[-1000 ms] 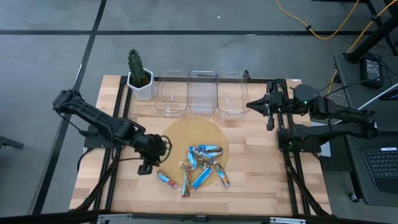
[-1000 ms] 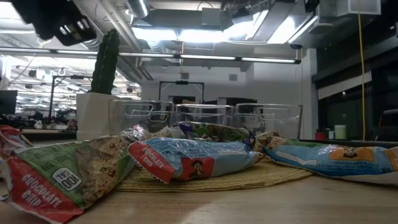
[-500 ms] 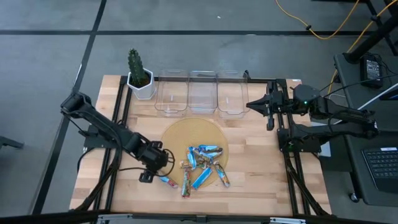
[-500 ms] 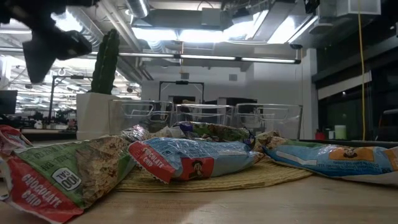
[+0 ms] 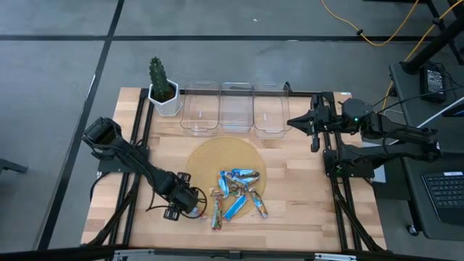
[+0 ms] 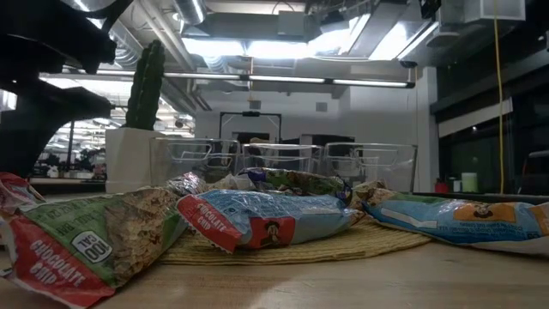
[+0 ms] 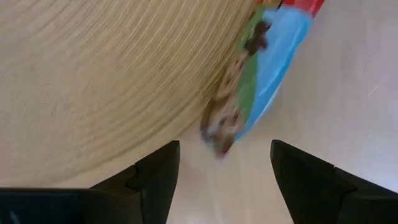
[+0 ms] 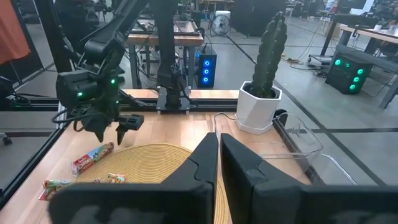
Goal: Pick and place Granola Bars by type
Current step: Put the red granola bar into the left transparent bin
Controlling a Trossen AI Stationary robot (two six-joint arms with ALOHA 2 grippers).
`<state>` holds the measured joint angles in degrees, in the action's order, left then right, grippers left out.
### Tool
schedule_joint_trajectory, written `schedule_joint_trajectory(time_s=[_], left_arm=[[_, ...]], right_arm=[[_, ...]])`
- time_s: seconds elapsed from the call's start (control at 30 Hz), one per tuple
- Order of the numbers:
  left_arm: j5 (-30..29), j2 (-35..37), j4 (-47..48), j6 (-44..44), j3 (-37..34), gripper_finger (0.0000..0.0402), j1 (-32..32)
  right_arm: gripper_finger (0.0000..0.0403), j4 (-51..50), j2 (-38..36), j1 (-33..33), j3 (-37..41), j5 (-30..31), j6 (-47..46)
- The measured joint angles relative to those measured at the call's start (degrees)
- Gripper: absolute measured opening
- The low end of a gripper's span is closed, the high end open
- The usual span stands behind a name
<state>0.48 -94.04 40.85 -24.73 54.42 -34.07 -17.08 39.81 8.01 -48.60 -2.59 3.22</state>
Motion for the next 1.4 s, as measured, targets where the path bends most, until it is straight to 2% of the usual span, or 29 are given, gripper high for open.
schedule_joint_trajectory(time_s=[0.2, 0.63, 1.4], left_arm=[[-1.25, -1.46, -4.31, 0.46, 0.02, 0.0242, -0.38], [-2.46, -1.62, -4.62, 0.44, 0.02, 0.0234, -0.38], [0.22, -1.62, -5.12, -4.17, 0.02, 0.0057, -0.38]], right_arm=[[0.0023, -0.28, 0.00, 0.00, 0.00, 0.00, -0.09], [0.0023, -0.44, -0.02, 0.00, 0.00, -0.01, -0.13], [0.0023, -1.22, -0.04, 0.01, 0.00, -0.02, -0.13]])
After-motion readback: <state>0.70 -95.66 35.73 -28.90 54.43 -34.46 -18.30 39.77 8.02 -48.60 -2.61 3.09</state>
